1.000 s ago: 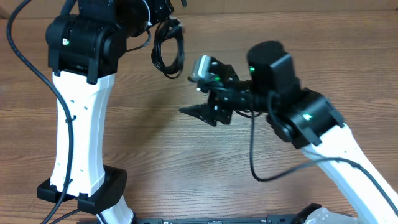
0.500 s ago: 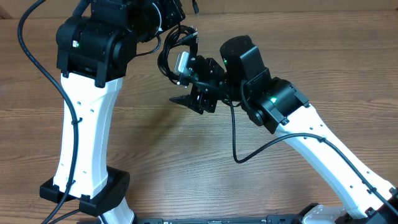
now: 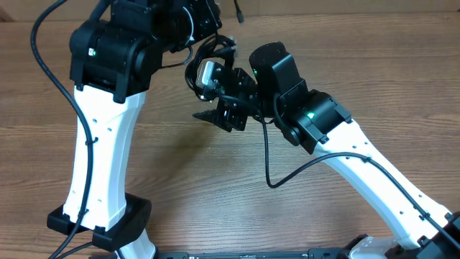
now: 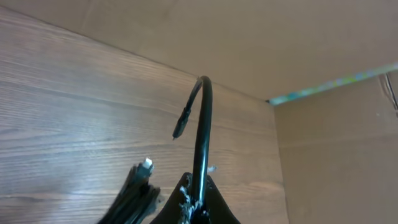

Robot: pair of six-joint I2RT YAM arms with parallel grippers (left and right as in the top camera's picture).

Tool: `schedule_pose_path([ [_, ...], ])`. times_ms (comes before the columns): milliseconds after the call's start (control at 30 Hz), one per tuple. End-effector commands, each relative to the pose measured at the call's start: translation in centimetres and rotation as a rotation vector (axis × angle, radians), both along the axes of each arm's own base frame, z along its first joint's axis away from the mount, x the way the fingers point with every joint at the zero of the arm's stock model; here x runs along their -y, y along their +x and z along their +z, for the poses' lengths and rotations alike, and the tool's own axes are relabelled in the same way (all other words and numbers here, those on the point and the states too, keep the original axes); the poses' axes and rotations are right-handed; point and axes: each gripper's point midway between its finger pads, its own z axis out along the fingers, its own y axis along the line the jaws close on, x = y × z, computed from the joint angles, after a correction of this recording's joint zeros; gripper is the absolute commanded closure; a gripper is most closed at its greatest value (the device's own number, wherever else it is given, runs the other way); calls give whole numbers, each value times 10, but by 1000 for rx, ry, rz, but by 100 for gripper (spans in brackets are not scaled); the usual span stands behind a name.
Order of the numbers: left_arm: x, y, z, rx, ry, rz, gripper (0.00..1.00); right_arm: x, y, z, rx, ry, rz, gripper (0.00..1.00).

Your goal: Untangle cables

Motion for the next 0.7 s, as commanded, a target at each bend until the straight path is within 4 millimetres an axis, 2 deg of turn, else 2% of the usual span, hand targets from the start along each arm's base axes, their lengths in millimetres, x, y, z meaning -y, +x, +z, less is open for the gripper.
schedule_pose_path([
  [0,5,-15,19,33,-43,-35,96,-5,1,11,17,23,3,40],
  [67,6,-16,19,36,-38,-40,96,-5,1,11,17,24,4,59],
  [100,5,-15,19,37,-35,-34,96,-5,0,11,15,25,7,76],
  [133,3,-14,18,36,-27,-22,96,-6,-1,12,13,28,14,87],
  [167,0,-13,16,39,-11,-7,96,-6,-3,13,11,31,20,92],
  [267,-9,-9,14,66,52,15,96,-2,-7,19,14,37,17,96],
  [400,-41,-1,4,74,190,121,96,17,-20,59,64,96,-12,96],
  [500,-71,2,-6,42,260,171,96,52,-37,103,147,152,-55,96],
  [600,-101,1,-17,-20,281,232,96,83,-52,128,196,176,-100,96],
  [667,-114,-1,-23,-54,288,255,96,96,-58,137,216,185,-124,96],
])
